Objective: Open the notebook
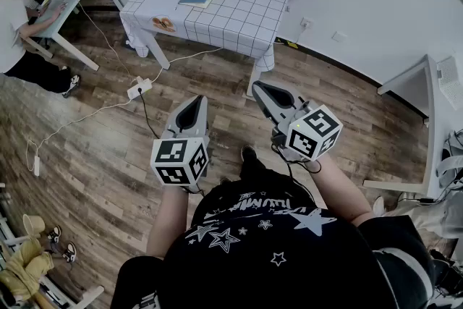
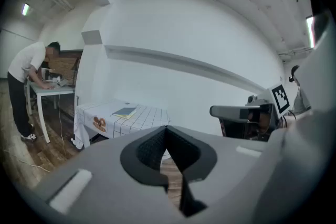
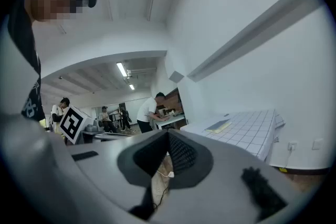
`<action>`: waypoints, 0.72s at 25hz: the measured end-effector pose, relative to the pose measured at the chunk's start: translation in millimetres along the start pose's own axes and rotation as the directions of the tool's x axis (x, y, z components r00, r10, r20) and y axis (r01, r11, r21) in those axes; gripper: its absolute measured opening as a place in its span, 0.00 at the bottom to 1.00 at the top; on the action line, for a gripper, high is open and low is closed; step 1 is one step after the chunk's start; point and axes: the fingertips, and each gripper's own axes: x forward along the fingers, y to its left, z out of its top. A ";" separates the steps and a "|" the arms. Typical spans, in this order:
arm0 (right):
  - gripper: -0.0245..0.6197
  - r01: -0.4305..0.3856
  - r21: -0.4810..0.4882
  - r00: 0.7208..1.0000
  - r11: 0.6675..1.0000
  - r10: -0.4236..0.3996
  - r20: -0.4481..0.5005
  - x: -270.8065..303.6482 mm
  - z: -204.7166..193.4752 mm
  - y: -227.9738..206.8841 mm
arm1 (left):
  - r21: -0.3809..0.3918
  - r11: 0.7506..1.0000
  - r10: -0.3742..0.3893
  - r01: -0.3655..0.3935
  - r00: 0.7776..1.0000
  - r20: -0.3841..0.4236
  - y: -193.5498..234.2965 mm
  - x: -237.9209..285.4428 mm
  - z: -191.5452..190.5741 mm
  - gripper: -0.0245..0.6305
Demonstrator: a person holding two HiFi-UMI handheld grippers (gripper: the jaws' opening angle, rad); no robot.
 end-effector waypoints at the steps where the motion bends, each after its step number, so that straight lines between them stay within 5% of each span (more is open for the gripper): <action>1: 0.06 -0.004 0.003 1.000 1.000 0.004 0.000 -0.4 -0.6 3.5 | 0.002 1.000 -0.003 0.003 1.000 0.005 -1.8 -2.3 -0.1 0.05; 18: 0.06 -0.029 0.000 0.999 1.000 0.029 -0.027 10.4 -33.9 58.0 | 0.041 0.997 0.058 -0.058 0.998 0.004 24.1 -62.3 -32.0 0.05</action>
